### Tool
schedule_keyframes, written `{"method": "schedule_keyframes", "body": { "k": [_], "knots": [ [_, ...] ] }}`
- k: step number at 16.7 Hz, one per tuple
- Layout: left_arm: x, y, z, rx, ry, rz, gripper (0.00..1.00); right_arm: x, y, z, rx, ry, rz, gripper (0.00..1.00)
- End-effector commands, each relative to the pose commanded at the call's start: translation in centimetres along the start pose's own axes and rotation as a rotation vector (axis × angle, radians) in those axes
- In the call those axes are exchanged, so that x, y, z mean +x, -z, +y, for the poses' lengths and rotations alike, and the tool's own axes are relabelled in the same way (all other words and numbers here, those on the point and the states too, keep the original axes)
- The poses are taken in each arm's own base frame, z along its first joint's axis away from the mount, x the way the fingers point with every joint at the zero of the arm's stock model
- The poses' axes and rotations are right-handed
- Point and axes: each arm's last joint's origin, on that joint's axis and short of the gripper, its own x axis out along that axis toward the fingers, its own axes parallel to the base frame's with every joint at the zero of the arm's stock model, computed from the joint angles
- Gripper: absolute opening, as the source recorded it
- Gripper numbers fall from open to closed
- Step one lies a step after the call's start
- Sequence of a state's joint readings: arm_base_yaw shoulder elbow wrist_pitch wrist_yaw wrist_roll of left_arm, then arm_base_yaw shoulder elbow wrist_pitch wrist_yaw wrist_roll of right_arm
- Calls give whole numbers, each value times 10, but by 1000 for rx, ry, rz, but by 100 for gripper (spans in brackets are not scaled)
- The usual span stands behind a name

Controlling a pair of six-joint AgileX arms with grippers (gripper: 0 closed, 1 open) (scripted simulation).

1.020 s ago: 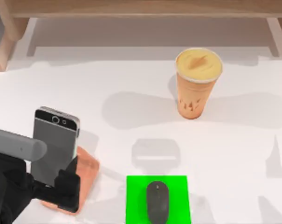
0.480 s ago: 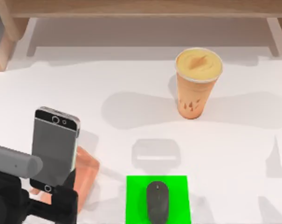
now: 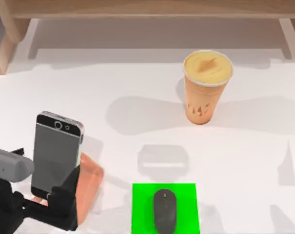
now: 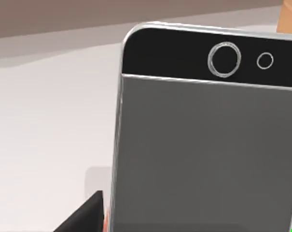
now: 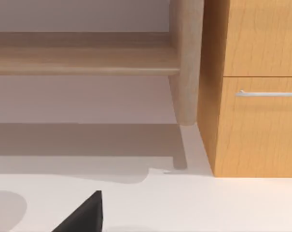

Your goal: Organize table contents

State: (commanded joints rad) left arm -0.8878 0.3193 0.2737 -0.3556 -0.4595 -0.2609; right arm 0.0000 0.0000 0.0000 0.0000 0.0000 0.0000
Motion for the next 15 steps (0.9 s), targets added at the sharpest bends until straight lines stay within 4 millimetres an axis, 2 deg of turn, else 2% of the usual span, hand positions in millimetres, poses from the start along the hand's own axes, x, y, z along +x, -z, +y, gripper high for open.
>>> {"method": "schedule_keyframes", "body": {
  "k": [6,11,15],
  "knots": [
    [1,0,24,-14,-1,-221,100,0,0,0,0,0,0,100],
    [4,9,54,2,-174,-354,100,0,0,0,0,0,0,100],
    [5,22,76,7,-330,-376,100,0,0,0,0,0,0,100]
  ]
}}
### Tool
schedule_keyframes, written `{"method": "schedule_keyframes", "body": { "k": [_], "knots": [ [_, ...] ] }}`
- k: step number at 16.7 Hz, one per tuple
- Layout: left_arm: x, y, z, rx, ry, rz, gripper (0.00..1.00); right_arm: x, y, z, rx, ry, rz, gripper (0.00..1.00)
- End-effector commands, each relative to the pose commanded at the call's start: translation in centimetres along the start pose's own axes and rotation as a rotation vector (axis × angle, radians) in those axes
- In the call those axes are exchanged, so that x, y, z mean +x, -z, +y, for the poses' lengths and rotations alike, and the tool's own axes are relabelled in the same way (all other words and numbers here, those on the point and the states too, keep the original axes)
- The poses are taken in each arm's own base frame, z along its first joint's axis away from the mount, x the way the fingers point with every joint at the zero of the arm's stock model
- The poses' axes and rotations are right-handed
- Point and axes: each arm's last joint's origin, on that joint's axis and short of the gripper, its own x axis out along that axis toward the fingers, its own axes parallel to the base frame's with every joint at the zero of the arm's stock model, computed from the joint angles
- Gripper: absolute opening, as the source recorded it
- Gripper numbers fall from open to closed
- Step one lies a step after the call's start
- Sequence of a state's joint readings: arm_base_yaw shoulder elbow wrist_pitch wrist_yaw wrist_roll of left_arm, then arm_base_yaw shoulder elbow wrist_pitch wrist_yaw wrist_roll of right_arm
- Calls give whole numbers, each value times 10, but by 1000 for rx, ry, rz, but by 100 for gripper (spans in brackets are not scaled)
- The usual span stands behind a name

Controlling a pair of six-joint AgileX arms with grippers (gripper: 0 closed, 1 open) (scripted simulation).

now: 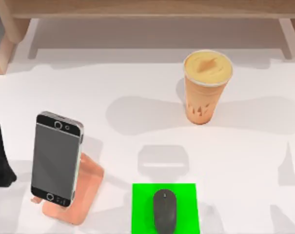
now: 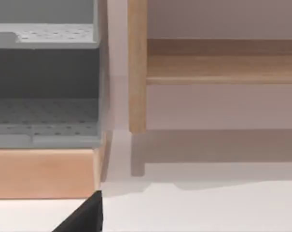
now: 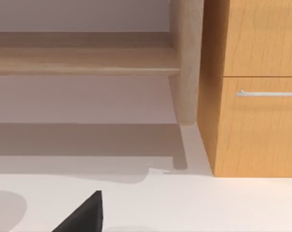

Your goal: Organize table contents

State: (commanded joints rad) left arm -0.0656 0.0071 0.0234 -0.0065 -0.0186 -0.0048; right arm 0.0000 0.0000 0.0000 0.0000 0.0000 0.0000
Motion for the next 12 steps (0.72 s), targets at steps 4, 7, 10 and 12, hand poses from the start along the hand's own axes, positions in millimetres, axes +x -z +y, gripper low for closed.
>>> {"method": "schedule_keyframes", "body": {
  "k": [4,7,10,12],
  "knots": [
    [1,7,6,6,-47,10,100,0,0,0,0,0,0,100],
    [1,7,6,6,-47,10,100,0,0,0,0,0,0,100],
    [1,7,6,6,-47,10,100,2,-1,1,1,-5,9,100],
    [1,7,6,6,-47,10,100,5,-2,4,1,-17,28,100]
  ]
}}
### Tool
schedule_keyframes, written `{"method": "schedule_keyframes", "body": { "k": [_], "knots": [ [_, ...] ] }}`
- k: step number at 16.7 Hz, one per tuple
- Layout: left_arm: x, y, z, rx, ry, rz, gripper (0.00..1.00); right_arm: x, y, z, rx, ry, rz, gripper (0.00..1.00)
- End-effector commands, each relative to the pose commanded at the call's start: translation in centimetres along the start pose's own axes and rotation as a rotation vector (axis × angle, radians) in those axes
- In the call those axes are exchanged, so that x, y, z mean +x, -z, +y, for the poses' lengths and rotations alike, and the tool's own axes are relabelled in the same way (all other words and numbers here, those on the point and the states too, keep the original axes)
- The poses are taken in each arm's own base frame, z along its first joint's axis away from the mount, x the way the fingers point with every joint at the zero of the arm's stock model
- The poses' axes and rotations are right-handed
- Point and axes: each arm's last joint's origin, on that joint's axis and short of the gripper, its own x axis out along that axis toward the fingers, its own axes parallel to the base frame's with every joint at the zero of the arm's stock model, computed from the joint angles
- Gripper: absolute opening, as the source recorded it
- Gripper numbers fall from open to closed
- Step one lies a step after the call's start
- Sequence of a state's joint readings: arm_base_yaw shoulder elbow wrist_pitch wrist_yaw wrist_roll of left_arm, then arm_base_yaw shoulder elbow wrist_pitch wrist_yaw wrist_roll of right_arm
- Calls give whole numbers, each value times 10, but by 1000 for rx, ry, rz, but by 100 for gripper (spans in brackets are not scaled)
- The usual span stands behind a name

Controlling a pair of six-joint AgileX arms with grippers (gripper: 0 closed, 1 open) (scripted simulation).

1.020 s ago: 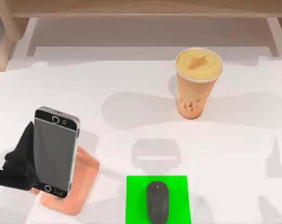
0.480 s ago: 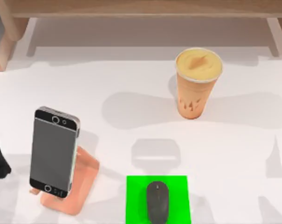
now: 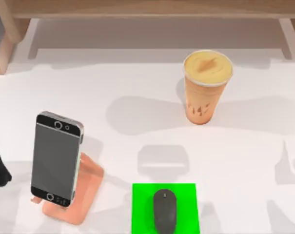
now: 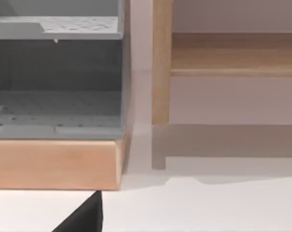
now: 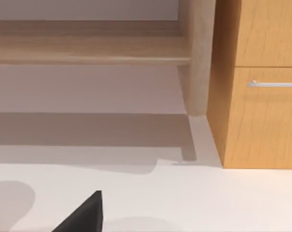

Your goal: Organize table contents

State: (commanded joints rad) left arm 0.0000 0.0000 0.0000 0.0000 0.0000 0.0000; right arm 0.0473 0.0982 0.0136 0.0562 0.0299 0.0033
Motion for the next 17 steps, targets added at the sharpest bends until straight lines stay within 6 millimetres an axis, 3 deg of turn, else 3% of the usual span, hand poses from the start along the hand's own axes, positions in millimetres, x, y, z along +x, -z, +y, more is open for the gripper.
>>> {"method": "schedule_keyframes", "body": {
  "k": [8,12,17],
  "knots": [
    [0,0,0,0,0,0,100,41,-10,37,-37,-83,121,100],
    [0,0,0,0,0,0,100,74,-4,76,-82,-123,167,100],
    [0,0,0,0,0,0,100,108,29,139,-132,-141,176,100]
  ]
}}
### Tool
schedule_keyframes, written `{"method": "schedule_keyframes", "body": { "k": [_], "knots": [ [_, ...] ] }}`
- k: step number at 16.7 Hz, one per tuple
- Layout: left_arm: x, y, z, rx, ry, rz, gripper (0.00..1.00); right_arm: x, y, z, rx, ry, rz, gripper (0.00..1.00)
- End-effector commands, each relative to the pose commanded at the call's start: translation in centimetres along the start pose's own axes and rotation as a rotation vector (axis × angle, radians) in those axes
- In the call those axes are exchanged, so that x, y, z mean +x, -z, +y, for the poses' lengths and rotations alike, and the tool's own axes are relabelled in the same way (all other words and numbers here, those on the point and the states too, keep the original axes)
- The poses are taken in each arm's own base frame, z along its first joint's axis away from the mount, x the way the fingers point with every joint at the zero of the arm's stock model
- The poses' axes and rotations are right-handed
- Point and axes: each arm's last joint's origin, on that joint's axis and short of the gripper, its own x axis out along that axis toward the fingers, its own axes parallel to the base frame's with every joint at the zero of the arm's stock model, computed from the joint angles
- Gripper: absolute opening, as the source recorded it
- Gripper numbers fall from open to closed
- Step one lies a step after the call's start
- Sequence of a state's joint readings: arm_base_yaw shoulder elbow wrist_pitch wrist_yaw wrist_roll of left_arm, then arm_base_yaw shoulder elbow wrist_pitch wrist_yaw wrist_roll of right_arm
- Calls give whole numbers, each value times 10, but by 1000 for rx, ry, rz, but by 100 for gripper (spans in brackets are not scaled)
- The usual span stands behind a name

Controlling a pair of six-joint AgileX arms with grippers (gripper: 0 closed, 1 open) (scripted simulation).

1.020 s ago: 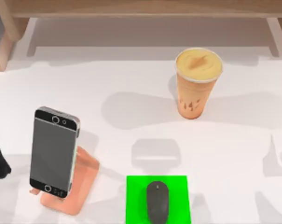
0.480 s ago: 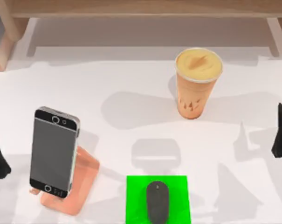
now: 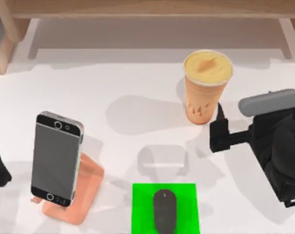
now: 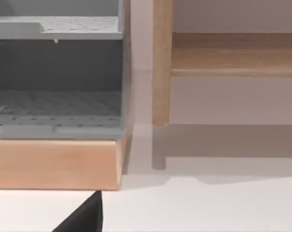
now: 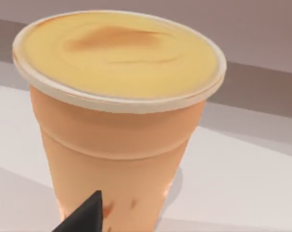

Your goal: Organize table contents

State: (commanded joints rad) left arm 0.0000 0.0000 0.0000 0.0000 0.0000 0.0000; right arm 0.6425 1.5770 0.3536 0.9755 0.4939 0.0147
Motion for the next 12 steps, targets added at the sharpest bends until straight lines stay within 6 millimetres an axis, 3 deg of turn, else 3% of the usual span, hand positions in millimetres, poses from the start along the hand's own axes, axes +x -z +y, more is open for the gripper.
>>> {"method": "schedule_keyframes", "body": {
  "k": [6,12],
  "knots": [
    [0,0,0,0,0,0,100,44,37,59,24,75,-83,100],
    [0,0,0,0,0,0,100,71,46,77,118,175,-198,100]
  ]
}}
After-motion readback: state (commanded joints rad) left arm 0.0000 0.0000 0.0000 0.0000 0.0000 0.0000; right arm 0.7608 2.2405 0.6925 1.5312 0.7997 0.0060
